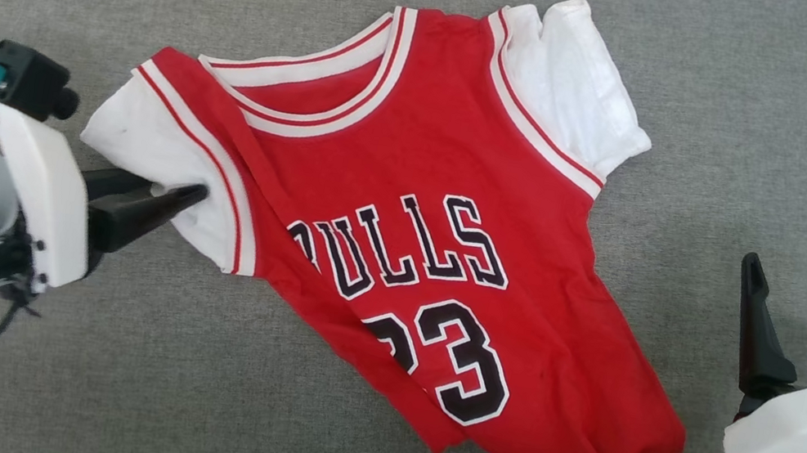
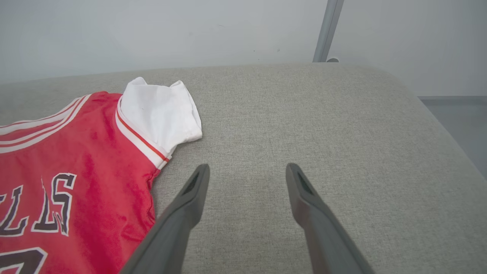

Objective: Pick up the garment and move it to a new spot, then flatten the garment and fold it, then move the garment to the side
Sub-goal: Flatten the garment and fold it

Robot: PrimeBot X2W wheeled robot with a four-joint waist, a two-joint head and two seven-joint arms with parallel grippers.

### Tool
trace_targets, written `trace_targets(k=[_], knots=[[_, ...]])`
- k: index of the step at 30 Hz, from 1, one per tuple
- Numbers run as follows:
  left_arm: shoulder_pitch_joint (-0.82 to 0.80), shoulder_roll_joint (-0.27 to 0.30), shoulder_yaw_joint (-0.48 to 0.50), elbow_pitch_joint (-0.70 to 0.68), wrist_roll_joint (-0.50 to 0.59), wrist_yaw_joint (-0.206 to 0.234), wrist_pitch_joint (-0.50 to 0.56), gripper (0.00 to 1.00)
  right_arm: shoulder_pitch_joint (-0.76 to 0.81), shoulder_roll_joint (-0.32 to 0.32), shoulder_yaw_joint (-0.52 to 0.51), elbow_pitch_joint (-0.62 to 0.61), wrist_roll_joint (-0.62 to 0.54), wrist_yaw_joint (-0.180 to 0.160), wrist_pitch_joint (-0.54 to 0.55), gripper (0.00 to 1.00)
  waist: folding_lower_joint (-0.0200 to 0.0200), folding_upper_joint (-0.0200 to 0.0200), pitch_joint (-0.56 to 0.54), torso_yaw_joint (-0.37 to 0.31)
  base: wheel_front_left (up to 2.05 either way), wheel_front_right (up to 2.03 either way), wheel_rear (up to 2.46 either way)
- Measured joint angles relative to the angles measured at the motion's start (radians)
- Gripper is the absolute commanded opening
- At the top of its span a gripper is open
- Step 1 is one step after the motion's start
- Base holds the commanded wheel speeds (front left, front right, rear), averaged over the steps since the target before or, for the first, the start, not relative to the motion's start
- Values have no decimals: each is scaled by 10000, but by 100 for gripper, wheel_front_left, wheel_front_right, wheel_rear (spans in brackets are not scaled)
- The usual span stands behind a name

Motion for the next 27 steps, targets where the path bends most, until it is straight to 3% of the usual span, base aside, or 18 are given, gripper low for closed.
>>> trace_targets(k=[3,6,7,9,17,22,27], knots=[[33,251,-6,-92,-36,0,50,100,9,15,-6,44,4,0,-56,100,0,0,-5,-39,0,0,0],[105,102,63,-203,-263,0,88,100,8,35,-2,88,15,0,-71,100,0,0,19,-25,0,0,0],[127,-2,92,-303,-435,0,119,77,2,46,2,105,15,0,-75,100,0,1,28,-18,0,0,0],[165,-188,136,-385,-502,0,201,0,-11,54,17,111,15,0,-77,100,0,0,49,-2,0,0,0],[168,-92,288,-426,-314,0,161,0,-70,67,-58,113,-10,0,-75,100,0,0,-55,185,0,0,0],[201,696,224,-522,171,0,63,0,-23,73,-56,140,-12,0,-44,100,-1,0,-262,483,0,0,0],[272,1260,-238,332,1129,0,681,0,-18,77,40,169,-15,0,44,100,0,0,-486,695,0,0,0]])
